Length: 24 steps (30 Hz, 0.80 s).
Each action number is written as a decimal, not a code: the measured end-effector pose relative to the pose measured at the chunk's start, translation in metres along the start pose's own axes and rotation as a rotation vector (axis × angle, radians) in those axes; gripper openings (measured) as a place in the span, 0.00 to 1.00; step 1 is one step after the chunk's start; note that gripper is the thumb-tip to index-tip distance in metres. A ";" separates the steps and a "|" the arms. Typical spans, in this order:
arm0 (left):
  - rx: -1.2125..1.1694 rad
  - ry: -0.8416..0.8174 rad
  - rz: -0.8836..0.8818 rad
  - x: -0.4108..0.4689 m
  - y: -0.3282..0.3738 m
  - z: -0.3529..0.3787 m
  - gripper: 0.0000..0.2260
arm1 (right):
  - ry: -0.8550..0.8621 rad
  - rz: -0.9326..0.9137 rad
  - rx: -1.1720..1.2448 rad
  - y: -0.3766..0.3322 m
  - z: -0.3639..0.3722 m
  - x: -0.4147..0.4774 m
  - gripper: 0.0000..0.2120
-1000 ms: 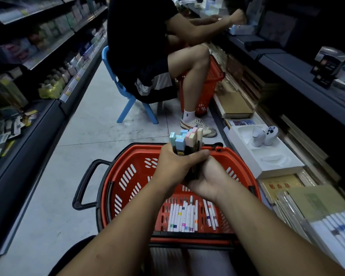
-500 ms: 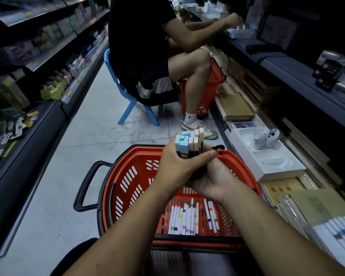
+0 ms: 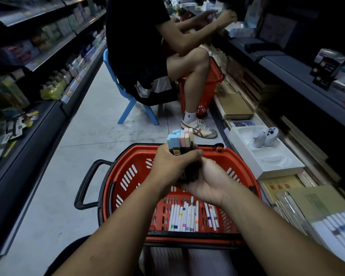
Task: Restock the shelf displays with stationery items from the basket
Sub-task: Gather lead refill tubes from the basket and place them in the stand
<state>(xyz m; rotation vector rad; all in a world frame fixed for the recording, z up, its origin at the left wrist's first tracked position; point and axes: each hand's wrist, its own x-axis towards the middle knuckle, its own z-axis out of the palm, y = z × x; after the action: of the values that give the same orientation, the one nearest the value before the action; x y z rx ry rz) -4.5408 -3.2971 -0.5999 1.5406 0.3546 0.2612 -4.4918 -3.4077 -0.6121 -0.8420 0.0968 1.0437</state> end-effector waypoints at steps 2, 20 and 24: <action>-0.016 0.074 -0.009 -0.003 -0.002 -0.003 0.05 | -0.005 0.022 -0.014 0.005 0.002 -0.002 0.20; 0.169 0.078 -0.128 -0.080 0.041 -0.024 0.09 | 0.408 -0.474 -1.645 0.016 -0.006 -0.091 0.27; 0.385 0.016 0.037 -0.103 0.070 -0.008 0.07 | 0.405 -0.486 -1.879 -0.004 0.002 -0.131 0.26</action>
<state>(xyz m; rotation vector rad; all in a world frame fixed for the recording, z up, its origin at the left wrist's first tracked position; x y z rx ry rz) -4.6350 -3.3283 -0.5242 1.9255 0.4054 0.2439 -4.5578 -3.5018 -0.5499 -2.5730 -0.8480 0.2030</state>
